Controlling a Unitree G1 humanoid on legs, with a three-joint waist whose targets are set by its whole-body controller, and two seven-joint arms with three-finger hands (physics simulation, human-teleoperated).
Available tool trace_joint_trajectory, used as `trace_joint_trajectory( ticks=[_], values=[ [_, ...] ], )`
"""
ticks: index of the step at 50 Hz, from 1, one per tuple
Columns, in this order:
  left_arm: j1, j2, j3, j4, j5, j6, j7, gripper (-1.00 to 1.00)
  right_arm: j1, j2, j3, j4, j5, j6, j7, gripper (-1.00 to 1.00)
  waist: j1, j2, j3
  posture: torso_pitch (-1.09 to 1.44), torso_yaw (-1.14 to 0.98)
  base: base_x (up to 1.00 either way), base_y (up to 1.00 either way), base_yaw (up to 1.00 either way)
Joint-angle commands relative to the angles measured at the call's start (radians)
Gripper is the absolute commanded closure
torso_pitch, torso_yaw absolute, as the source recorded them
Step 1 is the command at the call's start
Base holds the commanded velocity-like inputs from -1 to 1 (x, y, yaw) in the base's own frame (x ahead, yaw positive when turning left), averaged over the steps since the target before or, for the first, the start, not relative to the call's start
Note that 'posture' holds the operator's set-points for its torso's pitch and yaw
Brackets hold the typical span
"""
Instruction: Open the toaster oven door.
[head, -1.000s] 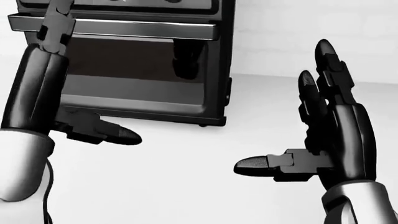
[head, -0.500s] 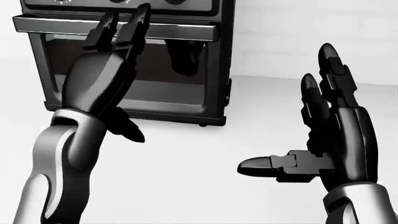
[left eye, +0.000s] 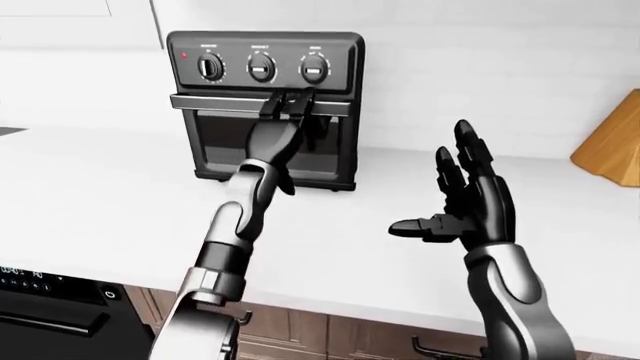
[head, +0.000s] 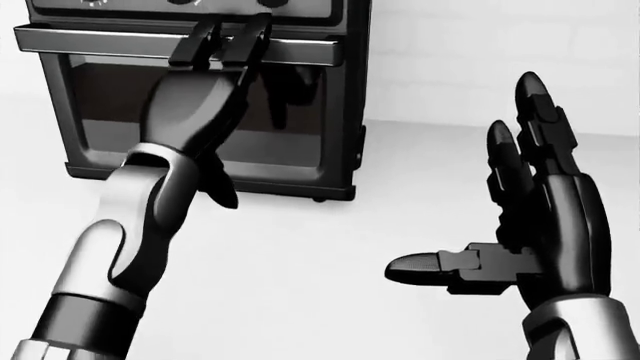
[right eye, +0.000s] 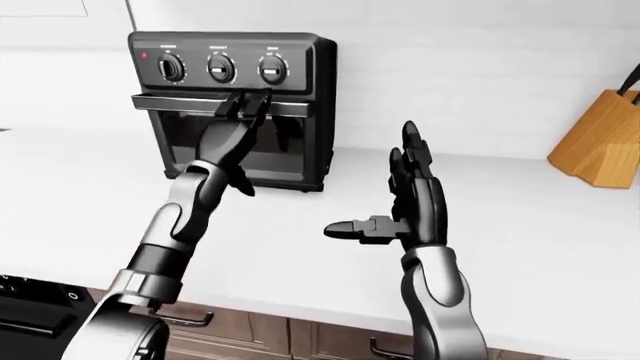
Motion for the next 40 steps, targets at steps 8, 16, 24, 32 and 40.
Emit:
trace_joint_trajectory(
  ticks=[8,16,24,32,40],
  values=[
    [-0.136,0.030,0.009,0.165,-0.004,-0.020,0.069,-1.00,-0.033,-0.006,-0.002,-0.024,0.003,-0.026,0.000,-1.00,-0.001,-0.001,-0.005,-0.46,0.00,0.00,0.00,0.00],
    [-0.187,0.030,-0.001,0.262,0.004,-0.032,0.087,-1.00,-0.025,-0.003,0.000,-0.014,0.003,-0.040,0.002,-1.00,0.001,-0.002,-0.002,-0.46,0.00,0.00,0.00,0.00],
    [-0.207,0.025,-0.007,0.308,0.005,-0.038,0.100,-0.80,-0.015,-0.001,-0.002,0.007,0.004,-0.067,0.006,-1.00,0.002,-0.003,0.000,-0.46,0.00,0.00,0.00,0.00],
    [-0.208,0.025,-0.008,0.318,0.005,-0.045,0.099,-0.42,-0.013,-0.001,0.000,0.010,0.004,-0.072,0.005,-1.00,0.004,-0.002,-0.002,-0.46,0.00,0.00,0.00,0.00],
    [-0.186,0.025,-0.008,0.284,0.004,-0.045,0.082,-0.22,-0.014,-0.002,-0.005,0.000,0.007,-0.062,0.001,-1.00,0.006,0.000,-0.006,-0.46,0.00,0.00,0.00,0.00]
  ],
)
